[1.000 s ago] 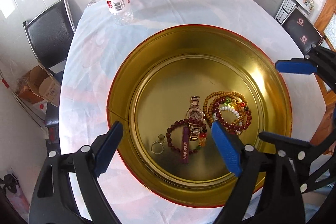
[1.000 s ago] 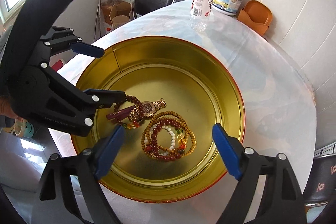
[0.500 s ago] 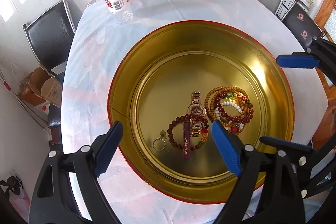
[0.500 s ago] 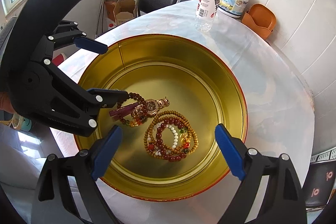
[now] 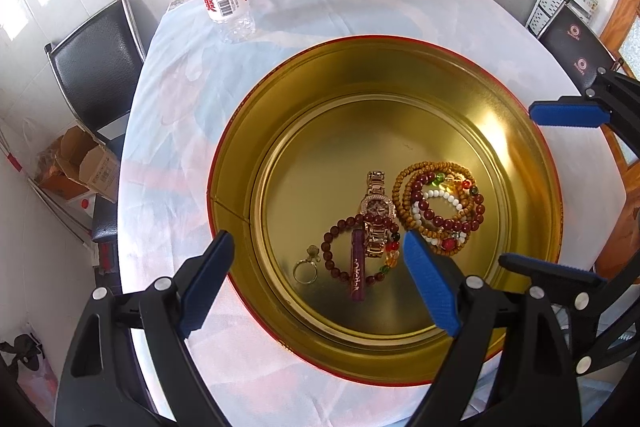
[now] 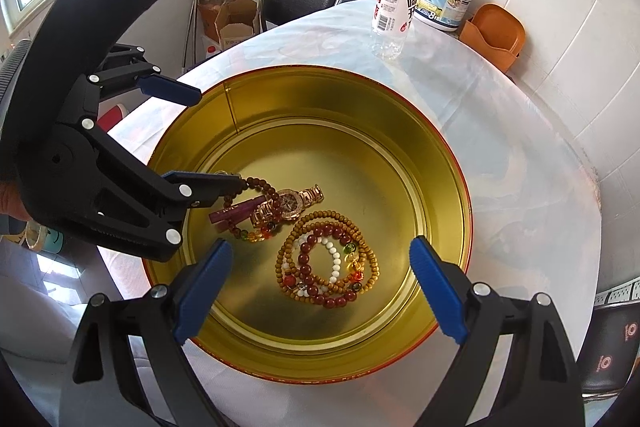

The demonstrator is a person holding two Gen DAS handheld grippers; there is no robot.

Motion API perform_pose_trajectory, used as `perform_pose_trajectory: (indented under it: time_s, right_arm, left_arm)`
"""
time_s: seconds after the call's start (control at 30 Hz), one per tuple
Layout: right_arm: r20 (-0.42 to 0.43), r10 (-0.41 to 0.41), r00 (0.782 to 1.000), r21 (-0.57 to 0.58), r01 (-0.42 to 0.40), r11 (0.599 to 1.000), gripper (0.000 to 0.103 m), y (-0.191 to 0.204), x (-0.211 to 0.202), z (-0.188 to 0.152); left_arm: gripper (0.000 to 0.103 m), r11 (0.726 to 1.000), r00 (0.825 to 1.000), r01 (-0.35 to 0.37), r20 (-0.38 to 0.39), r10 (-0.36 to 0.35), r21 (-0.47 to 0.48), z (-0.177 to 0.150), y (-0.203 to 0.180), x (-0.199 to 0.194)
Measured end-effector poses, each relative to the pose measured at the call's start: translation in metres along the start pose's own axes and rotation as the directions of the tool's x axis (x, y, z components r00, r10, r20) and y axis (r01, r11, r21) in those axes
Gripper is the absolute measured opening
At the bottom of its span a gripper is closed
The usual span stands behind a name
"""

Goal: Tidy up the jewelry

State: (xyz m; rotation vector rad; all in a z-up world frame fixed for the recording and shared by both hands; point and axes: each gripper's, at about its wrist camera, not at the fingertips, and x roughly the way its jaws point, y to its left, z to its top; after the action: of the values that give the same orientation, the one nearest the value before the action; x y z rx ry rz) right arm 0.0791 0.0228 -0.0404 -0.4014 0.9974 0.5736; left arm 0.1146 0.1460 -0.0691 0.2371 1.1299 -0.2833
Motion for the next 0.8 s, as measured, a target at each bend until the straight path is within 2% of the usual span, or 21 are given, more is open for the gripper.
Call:
perform_pose_trajectory:
  time_s: [0.8]
  right_arm:
    - [-0.008, 0.015, 1.0, 0.004, -0.015, 1.0, 0.092, 0.0043, 0.0012, -0.001]
  left_arm:
    - [0.084, 1.0, 1.0, -0.001, -0.015, 0.001, 0.001, -0.0035, -0.0014, 0.0032]
